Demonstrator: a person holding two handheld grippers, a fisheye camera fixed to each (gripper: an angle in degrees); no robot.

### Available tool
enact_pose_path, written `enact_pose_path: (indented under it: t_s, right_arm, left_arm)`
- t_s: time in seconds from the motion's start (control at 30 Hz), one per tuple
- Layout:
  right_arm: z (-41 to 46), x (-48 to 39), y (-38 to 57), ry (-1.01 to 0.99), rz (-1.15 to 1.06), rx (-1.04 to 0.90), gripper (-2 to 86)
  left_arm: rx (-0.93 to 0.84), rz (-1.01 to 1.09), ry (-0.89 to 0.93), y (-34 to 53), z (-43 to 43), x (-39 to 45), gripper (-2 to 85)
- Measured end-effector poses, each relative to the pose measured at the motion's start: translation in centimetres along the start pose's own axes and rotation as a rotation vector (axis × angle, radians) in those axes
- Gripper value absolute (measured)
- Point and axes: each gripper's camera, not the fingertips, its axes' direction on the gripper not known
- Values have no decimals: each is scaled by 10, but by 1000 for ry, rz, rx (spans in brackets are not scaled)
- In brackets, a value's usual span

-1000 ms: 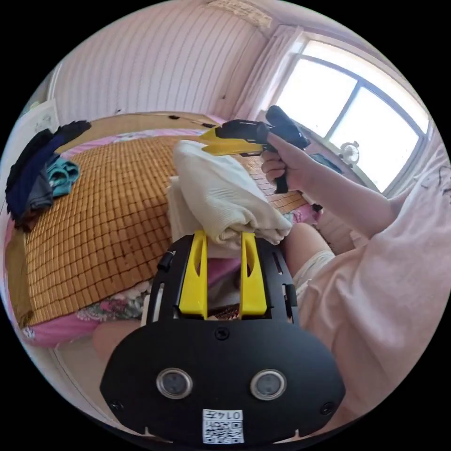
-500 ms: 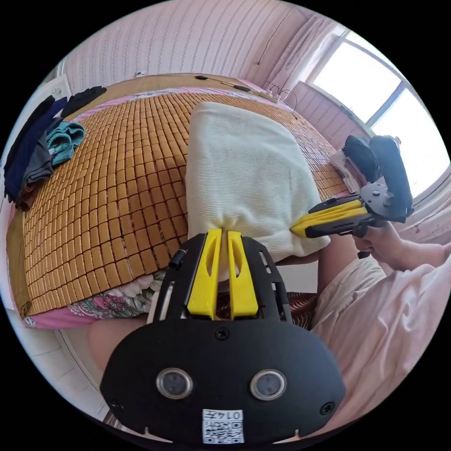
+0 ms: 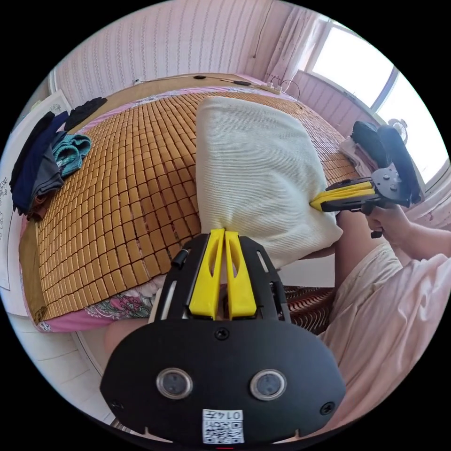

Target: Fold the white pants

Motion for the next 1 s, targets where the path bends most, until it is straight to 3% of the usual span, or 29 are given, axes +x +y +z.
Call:
enact_pose_path:
  t_s: [0.1, 0.2, 0.37, 0.57, 0.87, 1.0]
  right_arm:
    - [-29, 4, 7, -77, 74, 60, -1]
    - [-65, 25, 36, -157, 208, 194, 11]
    - [-61, 61, 66, -289, 417, 100, 179]
    - [-49, 68, 65, -510, 499, 101, 193]
    - [-67, 68, 66, -590, 528, 214, 189]
    - [-68, 68, 74, -728, 553, 230, 174]
  left_arm:
    - [29, -41, 64, -2, -13, -14, 4]
    - [55, -109, 131, 3, -17, -34, 84]
    - [-3, -211, 239, 9, 21, -62, 135]
    - [-30, -225, 298, -10, 60, -81, 149]
    - [-35, -186, 331, -56, 114, -110, 173]
    - [-124, -160, 476, -71, 168, -111, 167]
